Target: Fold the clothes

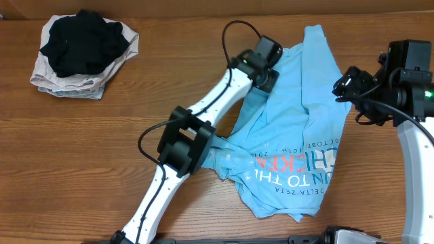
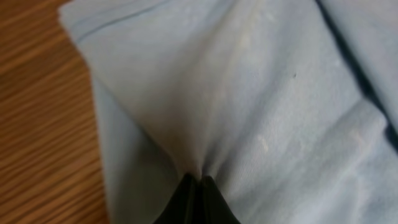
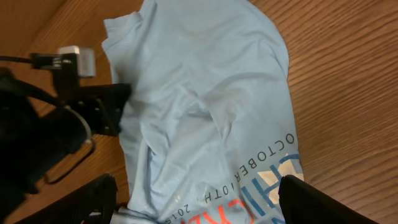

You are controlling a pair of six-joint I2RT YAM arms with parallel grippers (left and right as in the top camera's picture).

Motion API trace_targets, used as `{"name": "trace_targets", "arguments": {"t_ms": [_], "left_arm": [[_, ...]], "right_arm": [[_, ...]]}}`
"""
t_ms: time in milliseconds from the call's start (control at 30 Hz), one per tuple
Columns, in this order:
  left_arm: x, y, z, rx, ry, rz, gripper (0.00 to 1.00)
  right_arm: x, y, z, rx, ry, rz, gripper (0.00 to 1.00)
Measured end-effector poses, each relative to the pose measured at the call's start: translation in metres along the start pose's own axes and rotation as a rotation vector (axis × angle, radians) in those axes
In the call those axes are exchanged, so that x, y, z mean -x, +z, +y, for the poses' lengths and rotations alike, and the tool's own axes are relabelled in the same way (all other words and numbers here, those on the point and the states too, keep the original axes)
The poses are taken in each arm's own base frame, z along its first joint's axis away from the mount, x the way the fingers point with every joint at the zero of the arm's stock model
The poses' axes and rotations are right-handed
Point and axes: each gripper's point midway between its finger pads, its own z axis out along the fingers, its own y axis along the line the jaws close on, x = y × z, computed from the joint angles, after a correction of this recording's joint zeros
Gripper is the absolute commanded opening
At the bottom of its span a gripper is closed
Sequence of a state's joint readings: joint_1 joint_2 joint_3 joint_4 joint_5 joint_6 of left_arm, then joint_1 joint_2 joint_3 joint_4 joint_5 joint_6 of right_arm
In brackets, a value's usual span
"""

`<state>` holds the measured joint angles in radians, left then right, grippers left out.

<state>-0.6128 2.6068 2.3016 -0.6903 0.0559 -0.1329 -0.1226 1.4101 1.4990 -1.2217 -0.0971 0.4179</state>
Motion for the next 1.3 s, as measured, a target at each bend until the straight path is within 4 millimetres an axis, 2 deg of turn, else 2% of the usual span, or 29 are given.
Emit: {"name": "trace_targets", "arguments": {"t_ms": [100,167,267,367,467,533,700,867,1067,1300], "left_arm": [[0.005,-0.024,0.033,0.059,-0.042,0.037,0.04],[0.014,-0.049,0.060,0.098,-0.079,0.036,0.04],[0.036,-0.107,0.108,0.161,-0.148,-0.009,0.04],[0.051,-0.166,0.147,0.214,-0.208,-0.070,0.04],[0.051,-0.215,0.184,0.272,-0.267,-0.097,0.04],[0.043,-0.233,0.199,0.296,-0.297,-0.084,0.04],[0.019,-0.239,0.219,0.323,-0.342,-0.006,0.04],[0.006,-0.242,0.225,0.331,-0.362,0.038,0.04],[-0.003,-0.243,0.227,0.344,-0.366,0.073,0.04],[-0.007,-0.244,0.229,0.364,-0.366,0.087,0.04]], "right_arm": [[-0.003,0.000,-0.002,-0.007,0.002,0.012,0.87],[-0.006,0.002,-0.003,-0.015,0.004,0.027,0.87],[-0.010,0.007,-0.006,-0.030,0.008,0.058,0.87],[-0.016,0.014,-0.008,-0.045,0.008,0.100,0.87],[-0.027,0.026,-0.006,-0.064,-0.004,0.162,0.87],[-0.035,0.036,-0.003,-0.077,-0.025,0.210,0.87],[-0.059,0.063,0.014,-0.090,-0.108,0.310,0.83],[-0.090,0.097,0.026,-0.086,-0.192,0.377,0.68],[-0.130,0.133,0.015,-0.081,-0.213,0.439,0.57],[-0.165,0.163,-0.002,-0.040,-0.201,0.479,0.53]]}}
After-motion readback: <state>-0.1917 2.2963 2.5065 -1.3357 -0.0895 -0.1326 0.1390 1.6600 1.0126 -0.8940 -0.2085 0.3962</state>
